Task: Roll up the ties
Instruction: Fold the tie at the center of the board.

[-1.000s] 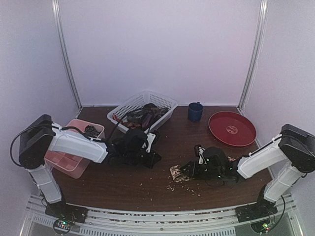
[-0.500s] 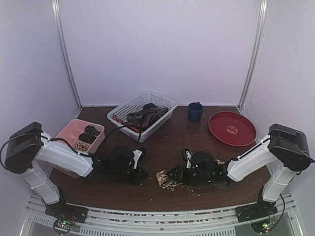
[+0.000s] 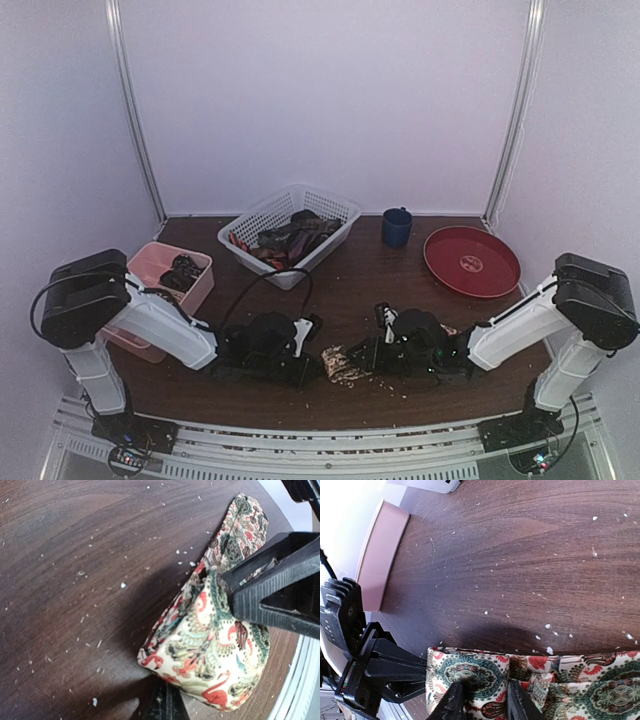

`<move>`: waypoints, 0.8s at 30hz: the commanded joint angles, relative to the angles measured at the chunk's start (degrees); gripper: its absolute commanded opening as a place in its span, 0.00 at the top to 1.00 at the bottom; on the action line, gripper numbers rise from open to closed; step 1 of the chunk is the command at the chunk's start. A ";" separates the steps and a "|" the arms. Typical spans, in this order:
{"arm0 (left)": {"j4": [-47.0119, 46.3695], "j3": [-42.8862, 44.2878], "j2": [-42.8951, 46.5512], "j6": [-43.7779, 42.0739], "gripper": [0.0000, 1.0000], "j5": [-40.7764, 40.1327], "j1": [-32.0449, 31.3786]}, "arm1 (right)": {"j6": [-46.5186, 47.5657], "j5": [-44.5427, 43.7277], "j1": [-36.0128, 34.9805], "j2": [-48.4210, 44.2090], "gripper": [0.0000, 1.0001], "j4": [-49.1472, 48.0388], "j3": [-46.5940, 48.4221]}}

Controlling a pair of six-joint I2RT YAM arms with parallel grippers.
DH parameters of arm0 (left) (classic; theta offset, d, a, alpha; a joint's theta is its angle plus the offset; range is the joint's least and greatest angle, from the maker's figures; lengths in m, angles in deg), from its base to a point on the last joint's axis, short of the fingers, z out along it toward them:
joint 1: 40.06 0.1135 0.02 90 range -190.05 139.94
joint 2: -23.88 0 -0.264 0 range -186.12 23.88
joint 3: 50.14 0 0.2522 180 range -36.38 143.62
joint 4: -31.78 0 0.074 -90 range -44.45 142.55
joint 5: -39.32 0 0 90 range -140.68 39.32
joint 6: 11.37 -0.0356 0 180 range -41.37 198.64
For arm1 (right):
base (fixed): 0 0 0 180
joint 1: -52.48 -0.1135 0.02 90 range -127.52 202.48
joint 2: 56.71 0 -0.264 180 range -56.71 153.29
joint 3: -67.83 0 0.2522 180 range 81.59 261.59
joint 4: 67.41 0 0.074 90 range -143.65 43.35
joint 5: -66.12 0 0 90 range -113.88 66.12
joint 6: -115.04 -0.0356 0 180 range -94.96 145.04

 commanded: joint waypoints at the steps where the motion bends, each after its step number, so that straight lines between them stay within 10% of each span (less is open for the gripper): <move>1: -3.94 1.89 -1.49 0.24 1.00 0.93 -0.31 | 1.42 -1.65 -0.09 -1.38 0.69 1.42 -1.34; 24: -2.90 8.50 -3.14 -1.23 1.00 2.87 -0.60 | 5.65 -5.83 1.66 -5.84 0.74 4.77 -3.58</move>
